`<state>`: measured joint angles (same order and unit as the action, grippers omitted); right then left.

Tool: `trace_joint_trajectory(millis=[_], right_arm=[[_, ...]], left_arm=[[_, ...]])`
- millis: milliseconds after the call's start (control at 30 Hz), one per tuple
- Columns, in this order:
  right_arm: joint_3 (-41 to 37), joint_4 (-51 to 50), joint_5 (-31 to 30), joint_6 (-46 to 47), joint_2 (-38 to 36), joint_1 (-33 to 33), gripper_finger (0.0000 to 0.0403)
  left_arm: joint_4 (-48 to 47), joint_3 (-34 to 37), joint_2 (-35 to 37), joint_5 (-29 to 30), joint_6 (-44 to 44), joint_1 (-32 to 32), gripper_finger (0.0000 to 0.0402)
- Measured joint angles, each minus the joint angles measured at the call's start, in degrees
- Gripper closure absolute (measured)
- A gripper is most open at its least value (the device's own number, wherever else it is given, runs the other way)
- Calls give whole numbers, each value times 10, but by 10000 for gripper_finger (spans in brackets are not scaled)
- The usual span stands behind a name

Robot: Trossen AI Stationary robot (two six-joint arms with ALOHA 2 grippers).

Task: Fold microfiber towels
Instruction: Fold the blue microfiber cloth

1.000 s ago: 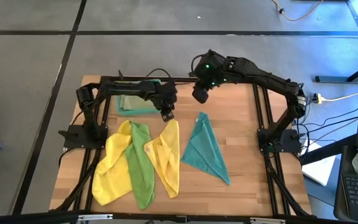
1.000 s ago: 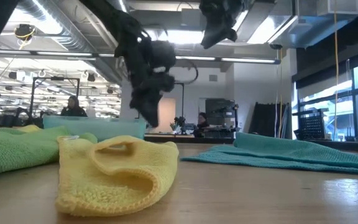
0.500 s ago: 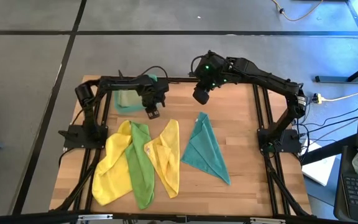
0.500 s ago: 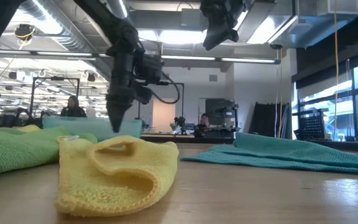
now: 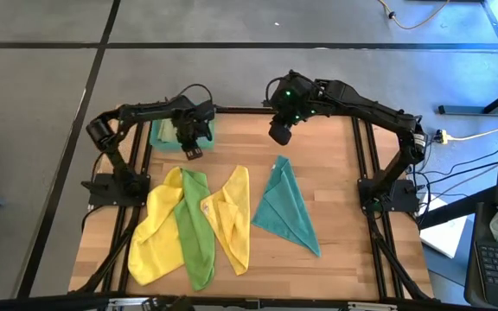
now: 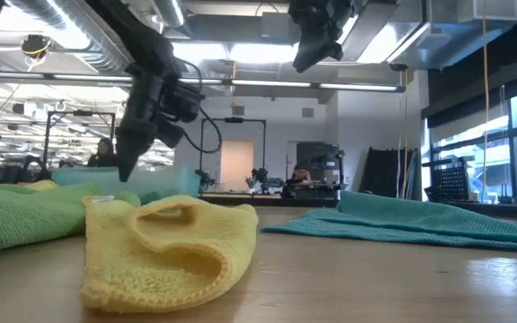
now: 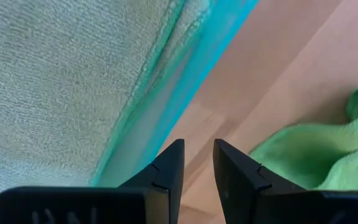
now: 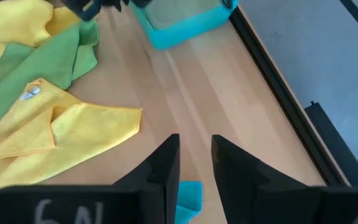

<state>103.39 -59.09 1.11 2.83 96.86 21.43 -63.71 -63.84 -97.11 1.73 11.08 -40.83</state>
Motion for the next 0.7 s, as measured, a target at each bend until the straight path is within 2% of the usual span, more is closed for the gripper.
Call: trace_joint_trajectory(millis=[333, 700], right_arm=[[0, 21, 0, -19, 0, 0, 309], [0, 21, 9, -19, 0, 0, 309]], left_arm=[[-5, 41, 86, 16, 1, -35, 320], [4, 92, 92, 8, -5, -30, 320]])
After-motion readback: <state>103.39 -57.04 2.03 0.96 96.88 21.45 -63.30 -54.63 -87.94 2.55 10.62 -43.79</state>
